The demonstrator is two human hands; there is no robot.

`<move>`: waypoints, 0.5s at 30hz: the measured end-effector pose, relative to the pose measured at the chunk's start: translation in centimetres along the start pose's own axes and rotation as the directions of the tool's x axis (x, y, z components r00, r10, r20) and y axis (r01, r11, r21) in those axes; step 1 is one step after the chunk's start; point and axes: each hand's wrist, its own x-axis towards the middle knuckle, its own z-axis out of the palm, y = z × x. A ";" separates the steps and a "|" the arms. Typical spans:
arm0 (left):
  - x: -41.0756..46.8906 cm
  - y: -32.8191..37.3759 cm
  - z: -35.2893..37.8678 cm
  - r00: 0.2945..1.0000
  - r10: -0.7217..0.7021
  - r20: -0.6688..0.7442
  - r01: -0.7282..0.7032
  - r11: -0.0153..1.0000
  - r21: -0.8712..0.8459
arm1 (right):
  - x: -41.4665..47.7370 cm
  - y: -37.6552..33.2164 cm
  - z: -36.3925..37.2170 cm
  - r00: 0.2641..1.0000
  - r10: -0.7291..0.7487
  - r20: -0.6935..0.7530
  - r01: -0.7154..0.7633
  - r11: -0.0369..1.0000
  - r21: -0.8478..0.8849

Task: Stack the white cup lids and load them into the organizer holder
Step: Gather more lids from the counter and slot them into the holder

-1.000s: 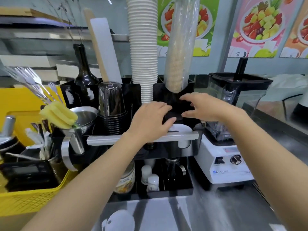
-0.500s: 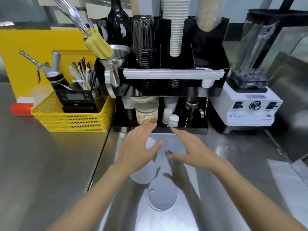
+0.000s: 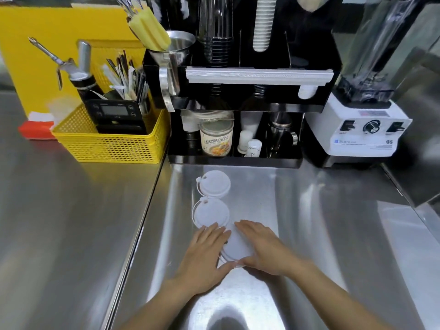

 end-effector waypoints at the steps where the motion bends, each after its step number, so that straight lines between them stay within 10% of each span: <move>1: 0.0 0.0 0.1 1.000 0.002 -0.007 -0.002 1.000 -0.015 | 0.0 0.1 0.1 1.000 0.004 -0.012 -0.004 1.000 0.006; 15: 8.6 1.9 -9.2 0.929 0.282 -0.238 -0.255 0.957 0.138 | 0.4 0.0 -11.0 0.933 -0.033 -0.359 0.069 0.994 0.090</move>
